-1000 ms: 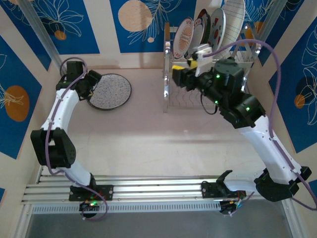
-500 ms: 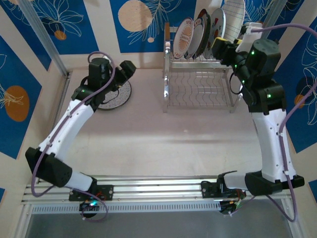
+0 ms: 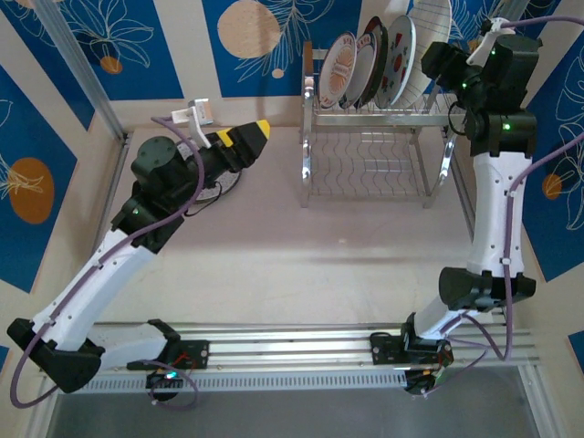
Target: Unload the plates from the dish rack
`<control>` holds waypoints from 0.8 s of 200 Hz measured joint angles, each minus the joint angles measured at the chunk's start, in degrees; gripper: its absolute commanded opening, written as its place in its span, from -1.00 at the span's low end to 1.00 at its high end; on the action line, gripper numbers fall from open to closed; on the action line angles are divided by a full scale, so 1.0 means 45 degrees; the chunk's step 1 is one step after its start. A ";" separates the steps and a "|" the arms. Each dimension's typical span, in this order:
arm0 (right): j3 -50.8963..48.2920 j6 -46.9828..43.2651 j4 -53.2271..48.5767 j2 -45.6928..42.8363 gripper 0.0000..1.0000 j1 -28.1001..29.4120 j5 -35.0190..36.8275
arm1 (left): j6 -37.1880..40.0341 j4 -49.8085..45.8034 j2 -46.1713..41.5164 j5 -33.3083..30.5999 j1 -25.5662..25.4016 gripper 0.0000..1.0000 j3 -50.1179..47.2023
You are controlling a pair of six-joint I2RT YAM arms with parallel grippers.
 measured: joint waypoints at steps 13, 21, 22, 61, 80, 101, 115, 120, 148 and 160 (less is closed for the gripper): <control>0.0393 0.0000 -0.0073 0.0379 0.38 -0.0102 -0.0248 | 0.0078 0.0141 -0.0034 0.0000 -0.0131 0.83 0.0000; 0.0583 0.0000 -0.0087 0.0593 0.36 -0.0146 -0.0374 | 0.0112 0.0194 -0.0044 0.0000 -0.0199 0.83 -0.0005; 0.0602 0.0000 -0.0087 0.0612 0.36 -0.0151 -0.0384 | 0.0112 0.0199 -0.0044 0.0000 -0.0214 0.83 -0.0010; 0.1413 0.0049 -0.0306 0.1525 0.24 -0.0209 -0.0806 | 0.0121 0.0291 -0.0039 0.0000 -0.0510 0.84 -0.0039; 0.1661 0.0039 -0.0350 0.1836 0.20 -0.0209 -0.0835 | 0.0126 0.0311 -0.0034 0.0034 -0.0675 0.84 -0.0039; 0.1817 0.0034 -0.0423 0.2093 0.15 -0.0209 -0.0850 | 0.0335 0.0301 0.0034 0.0029 -0.0928 0.84 -0.0019; 0.1904 0.0010 -0.0476 0.2239 0.11 -0.0209 -0.0855 | 0.0466 0.0262 0.0068 0.0024 -0.1083 0.84 0.0005; 0.1928 -0.0005 -0.0491 0.2297 0.10 -0.0209 -0.0855 | 0.0510 0.0248 0.0073 0.0024 -0.1127 0.84 0.0034; 0.2021 -0.0058 -0.0544 0.2477 0.04 -0.0209 -0.0850 | 0.0704 0.0243 0.0092 -0.0019 -0.1185 0.85 0.0141; 0.2045 -0.0097 -0.0588 0.2540 0.01 -0.0209 -0.0850 | 0.0743 0.0238 0.0092 -0.0029 -0.1185 0.85 0.0146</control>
